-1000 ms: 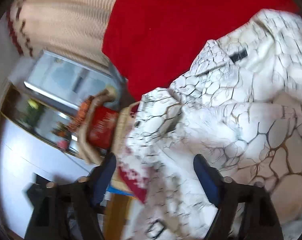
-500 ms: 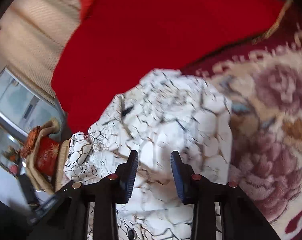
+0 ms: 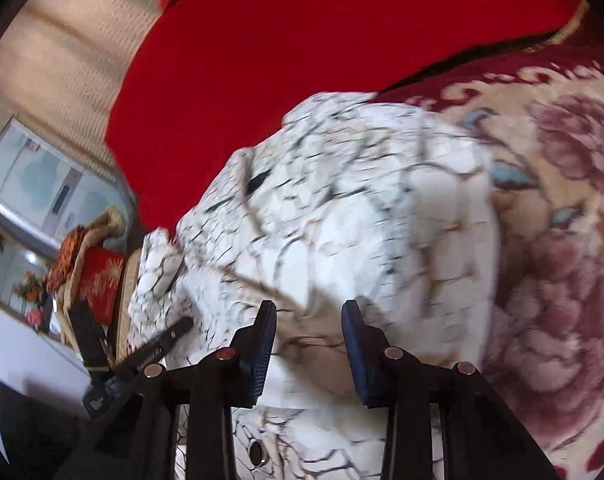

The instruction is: Fold large clothes

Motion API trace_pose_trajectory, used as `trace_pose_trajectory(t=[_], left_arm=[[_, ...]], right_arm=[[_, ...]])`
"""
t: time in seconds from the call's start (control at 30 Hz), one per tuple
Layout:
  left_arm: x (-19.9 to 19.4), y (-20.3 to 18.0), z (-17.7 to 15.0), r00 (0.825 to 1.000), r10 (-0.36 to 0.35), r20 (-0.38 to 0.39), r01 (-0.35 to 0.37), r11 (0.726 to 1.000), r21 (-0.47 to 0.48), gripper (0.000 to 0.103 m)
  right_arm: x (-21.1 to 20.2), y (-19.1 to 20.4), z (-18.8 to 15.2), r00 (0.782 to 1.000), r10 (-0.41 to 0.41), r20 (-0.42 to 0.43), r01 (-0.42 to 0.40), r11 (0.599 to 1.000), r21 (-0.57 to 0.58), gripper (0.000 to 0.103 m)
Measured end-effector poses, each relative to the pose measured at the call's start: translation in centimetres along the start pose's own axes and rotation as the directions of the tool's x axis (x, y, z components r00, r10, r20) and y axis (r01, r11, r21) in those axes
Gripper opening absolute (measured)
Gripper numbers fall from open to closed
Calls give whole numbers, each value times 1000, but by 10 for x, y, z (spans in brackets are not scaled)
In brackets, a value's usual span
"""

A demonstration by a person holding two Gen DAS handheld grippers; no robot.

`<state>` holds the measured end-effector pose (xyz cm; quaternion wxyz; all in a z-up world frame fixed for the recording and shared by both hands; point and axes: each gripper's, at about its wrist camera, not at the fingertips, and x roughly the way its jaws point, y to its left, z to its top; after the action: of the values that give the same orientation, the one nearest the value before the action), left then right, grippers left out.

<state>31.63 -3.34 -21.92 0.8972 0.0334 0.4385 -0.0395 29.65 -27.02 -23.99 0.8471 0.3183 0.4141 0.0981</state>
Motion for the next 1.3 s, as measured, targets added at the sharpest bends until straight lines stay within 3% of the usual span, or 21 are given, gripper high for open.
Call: trace_pose_trajectory(t=[0.13,0.23,0.33,0.43,0.57,0.67,0.93,1.1,1.3], left_arm=[[-17,1,2,994,96,61,-99,993,62,13],[-12,5,-7,987,157,24,-159,982,98,13],[-12,4,-14,986,163,22,-164,981,106,16],[-30,1,-15,979,181,93,-190,976,103,25],[-57,1,-13,951,225,211,-249,964,96,29],[-68,3,-10,943,227,243,-256,962,92,30],[-66,7,-9,946,228,230,-250,965,74,30],[-63,9,-9,948,227,222,-247,967,66,30],[-64,17,-9,949,231,216,-246,968,45,31]], right_arm=[[18,20,-8,997,65,-50,-66,998,-23,36],[39,34,-16,997,20,-81,-25,997,-66,36],[41,45,-17,998,5,-60,-11,994,-108,36],[31,48,-16,997,68,-32,-71,993,-94,37],[25,55,-14,997,75,12,-73,990,-119,39],[33,55,-14,997,73,-9,-74,992,-98,39],[51,64,-18,997,68,-32,-71,992,-108,39],[75,65,-19,995,29,-95,-39,994,-104,39],[62,76,-19,994,97,-45,-101,988,-119,39]])
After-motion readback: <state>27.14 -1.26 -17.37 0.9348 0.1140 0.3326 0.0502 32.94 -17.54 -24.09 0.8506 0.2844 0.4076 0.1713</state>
